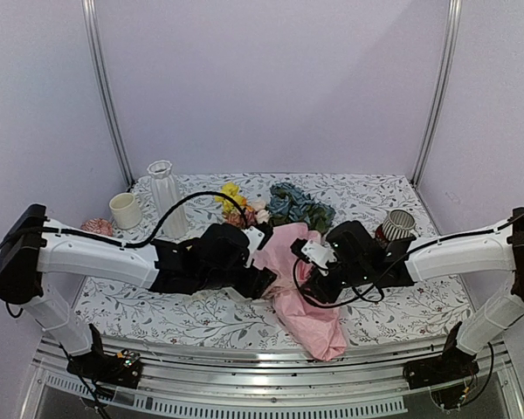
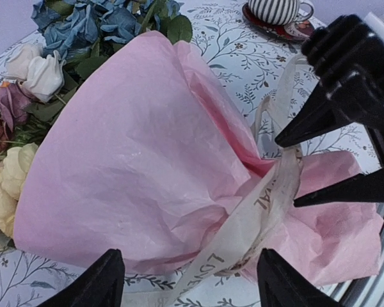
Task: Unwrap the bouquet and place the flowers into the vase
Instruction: Untie the half-tied ribbon from the folded wrapping paper.
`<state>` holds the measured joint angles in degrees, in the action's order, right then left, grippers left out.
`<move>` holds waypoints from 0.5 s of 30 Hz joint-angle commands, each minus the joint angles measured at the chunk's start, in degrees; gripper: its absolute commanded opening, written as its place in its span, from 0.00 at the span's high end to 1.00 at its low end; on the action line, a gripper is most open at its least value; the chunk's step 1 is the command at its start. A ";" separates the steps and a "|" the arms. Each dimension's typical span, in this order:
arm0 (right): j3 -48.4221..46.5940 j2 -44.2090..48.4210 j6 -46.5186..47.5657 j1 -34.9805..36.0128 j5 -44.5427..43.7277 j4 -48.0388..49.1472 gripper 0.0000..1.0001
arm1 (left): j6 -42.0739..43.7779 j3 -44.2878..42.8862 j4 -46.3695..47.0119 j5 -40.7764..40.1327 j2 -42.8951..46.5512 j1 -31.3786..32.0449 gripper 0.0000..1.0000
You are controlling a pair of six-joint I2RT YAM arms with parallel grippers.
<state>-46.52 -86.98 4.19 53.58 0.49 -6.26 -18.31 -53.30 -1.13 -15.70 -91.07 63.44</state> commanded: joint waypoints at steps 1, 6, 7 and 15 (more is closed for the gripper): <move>3.27 1.49 -0.88 0.75 -0.41 1.77 0.46 | 1.78 -1.82 0.35 0.50 -1.68 1.51 0.26; 7.60 4.90 -3.68 0.97 -0.77 5.57 0.43 | 4.61 -3.48 1.22 1.05 -3.97 4.10 0.25; 7.90 4.97 -3.79 0.96 -1.83 5.87 0.43 | 5.12 -4.20 0.98 0.55 -4.96 4.55 0.25; 8.96 4.58 -8.83 0.94 -8.48 10.80 0.44 | 7.84 -9.80 -2.30 -4.37 -11.56 7.29 0.25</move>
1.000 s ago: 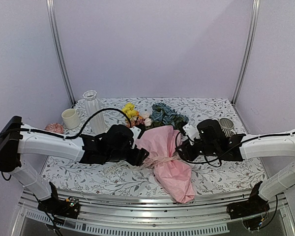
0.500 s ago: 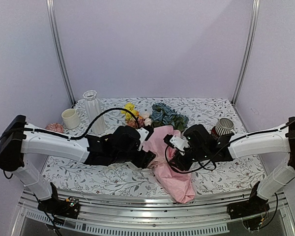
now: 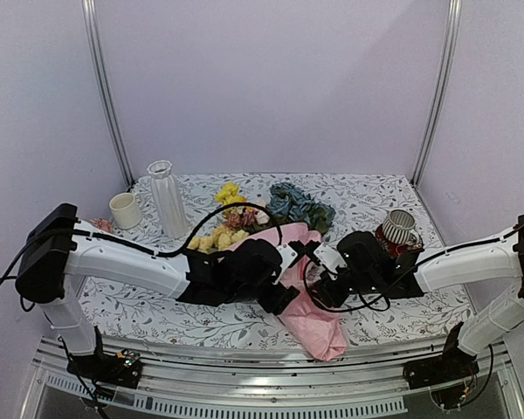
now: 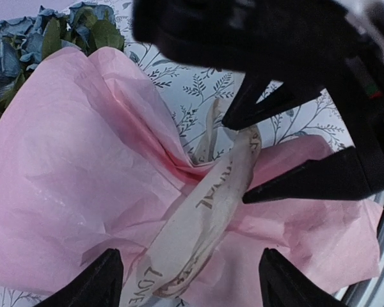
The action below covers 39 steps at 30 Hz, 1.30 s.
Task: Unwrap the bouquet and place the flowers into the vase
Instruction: Untie the half-tied ribbon from the folded wrapping paper.
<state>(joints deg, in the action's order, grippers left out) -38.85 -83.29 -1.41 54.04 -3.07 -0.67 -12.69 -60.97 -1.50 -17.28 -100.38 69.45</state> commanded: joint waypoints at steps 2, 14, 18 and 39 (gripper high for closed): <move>1.59 0.83 -3.87 0.51 -6.39 6.87 0.45 | 1.95 -2.38 -2.09 -3.53 -2.85 1.30 0.25; 0.58 -0.67 -5.69 0.53 -12.18 14.06 0.49 | -0.14 -5.69 -3.74 -8.89 -6.67 1.00 0.26; 0.13 -0.84 -6.53 0.49 -11.60 14.73 0.51 | -0.78 -7.30 -4.14 -10.41 -7.71 0.56 0.30; 0.46 3.32 -7.19 0.54 -8.59 17.98 0.56 | -3.92 -4.63 1.57 -1.10 -3.53 -4.16 0.38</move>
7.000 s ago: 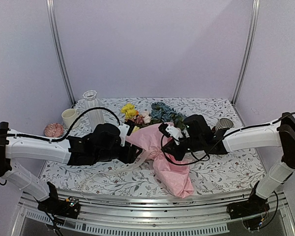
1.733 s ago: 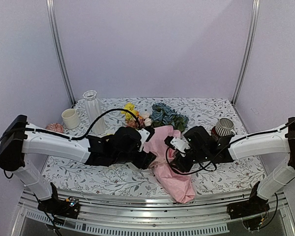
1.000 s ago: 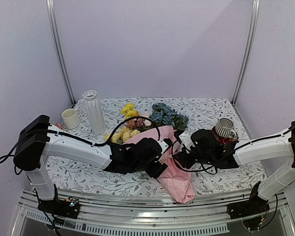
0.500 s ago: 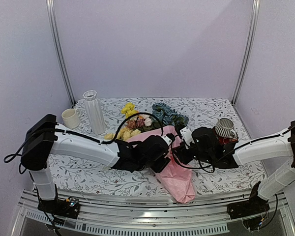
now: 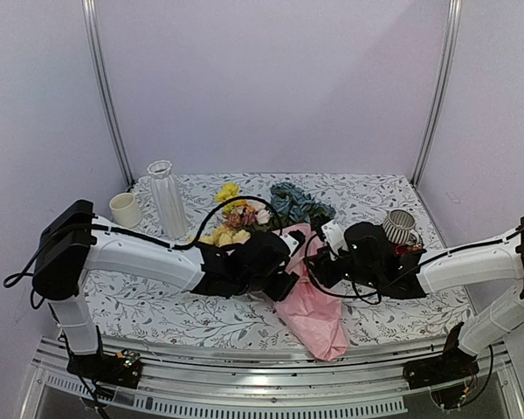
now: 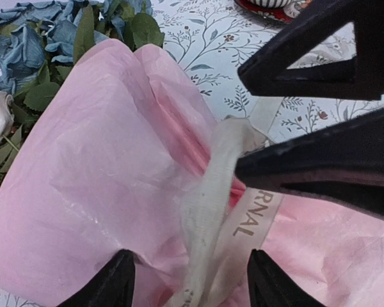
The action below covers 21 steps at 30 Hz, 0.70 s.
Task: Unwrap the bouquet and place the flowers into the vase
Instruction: Untie the half-tied ribbon from the folded wrapping paper.
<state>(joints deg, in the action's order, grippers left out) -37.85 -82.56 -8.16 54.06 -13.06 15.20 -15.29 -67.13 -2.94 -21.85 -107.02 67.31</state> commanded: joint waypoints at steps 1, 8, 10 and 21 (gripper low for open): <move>-0.51 3.11 -0.45 0.51 1.79 2.13 0.57 | -1.32 1.83 3.22 3.86 3.52 -2.29 0.39; 0.17 6.92 -0.73 0.42 1.30 1.50 0.59 | -1.04 2.80 3.78 5.50 4.95 -3.21 0.45; 1.06 8.54 -1.35 0.22 -0.36 0.83 0.61 | -0.91 2.84 3.01 4.32 5.34 -3.28 0.46; 6.59 19.24 -7.40 -5.16 0.63 -3.49 0.69 | -1.88 4.78 0.39 -1.18 9.51 -4.39 0.52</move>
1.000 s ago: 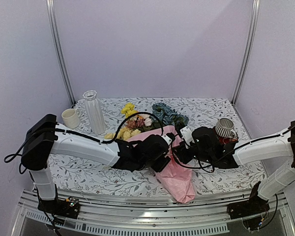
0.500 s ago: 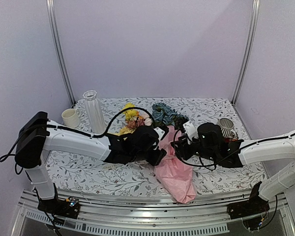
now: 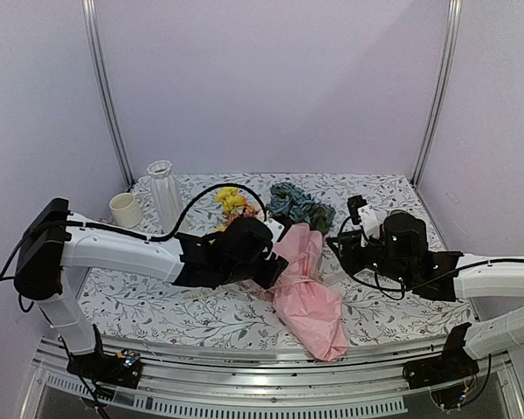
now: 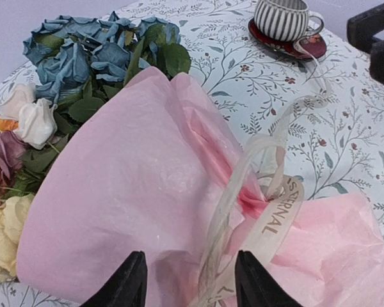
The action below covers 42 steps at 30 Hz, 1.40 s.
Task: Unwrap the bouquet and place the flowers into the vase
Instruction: Untie the half-tied ribbon from the folded wrapping paper.
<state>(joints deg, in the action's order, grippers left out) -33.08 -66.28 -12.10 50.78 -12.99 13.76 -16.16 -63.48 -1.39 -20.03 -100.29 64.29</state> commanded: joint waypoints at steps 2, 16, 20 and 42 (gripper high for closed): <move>2.14 3.30 -5.20 -2.98 1.62 -3.13 0.69 | -0.96 1.57 -1.18 -3.10 3.43 -1.65 0.52; -5.08 -7.00 -13.92 -7.51 11.93 -14.60 0.01 | 3.51 -0.39 1.70 6.84 1.58 -1.45 0.52; -6.37 -8.27 -16.14 -7.53 11.11 -14.78 0.01 | 3.38 -0.36 2.07 7.51 1.36 -1.38 0.48; -4.35 -10.40 -25.58 -7.63 16.88 -11.44 0.53 | 3.91 -2.61 0.42 8.34 -1.88 -1.38 0.48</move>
<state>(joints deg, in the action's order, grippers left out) -36.03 -74.63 -34.26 43.42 0.75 1.74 -13.02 -64.90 -0.38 -11.20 -101.41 63.16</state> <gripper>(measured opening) 0.507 0.520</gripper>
